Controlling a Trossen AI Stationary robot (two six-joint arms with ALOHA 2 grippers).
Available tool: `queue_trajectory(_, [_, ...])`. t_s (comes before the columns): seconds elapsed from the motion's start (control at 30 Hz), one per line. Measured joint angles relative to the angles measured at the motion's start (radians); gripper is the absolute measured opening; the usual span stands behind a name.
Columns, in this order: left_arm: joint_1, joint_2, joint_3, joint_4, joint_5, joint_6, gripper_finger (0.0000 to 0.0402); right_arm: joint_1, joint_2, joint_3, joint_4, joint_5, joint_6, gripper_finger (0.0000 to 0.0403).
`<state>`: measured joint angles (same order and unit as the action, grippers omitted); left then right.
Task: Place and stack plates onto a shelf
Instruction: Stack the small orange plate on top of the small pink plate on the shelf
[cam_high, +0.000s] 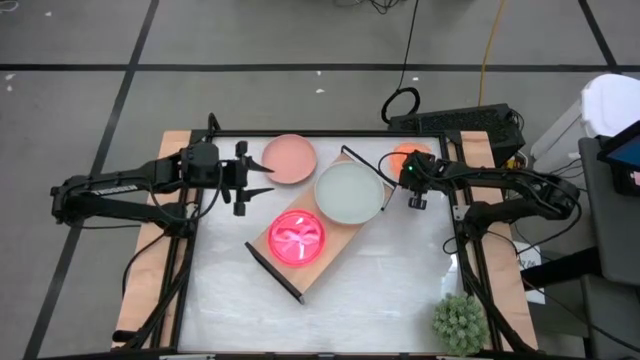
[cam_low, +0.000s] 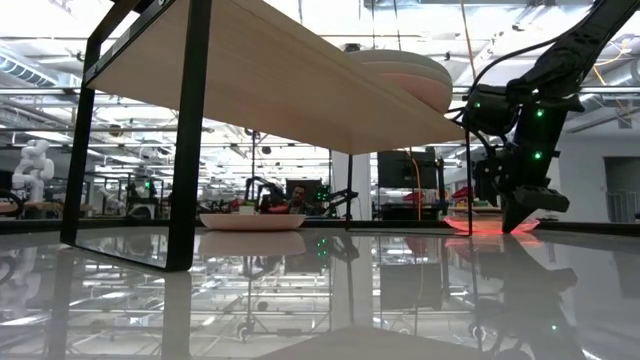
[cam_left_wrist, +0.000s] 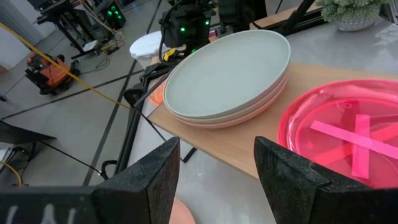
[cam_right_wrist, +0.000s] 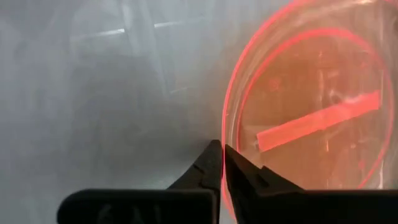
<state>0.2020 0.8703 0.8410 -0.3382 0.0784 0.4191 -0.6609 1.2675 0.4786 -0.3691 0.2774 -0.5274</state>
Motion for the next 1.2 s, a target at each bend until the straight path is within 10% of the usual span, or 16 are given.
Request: queue_trajectory(1.2, [0.0, 0.0, 0.0, -0.001, 0.0, -0.004, 0.0211, 0.193, -0.367, 0.043, -0.091, 0.17, 0.231, 0.0])
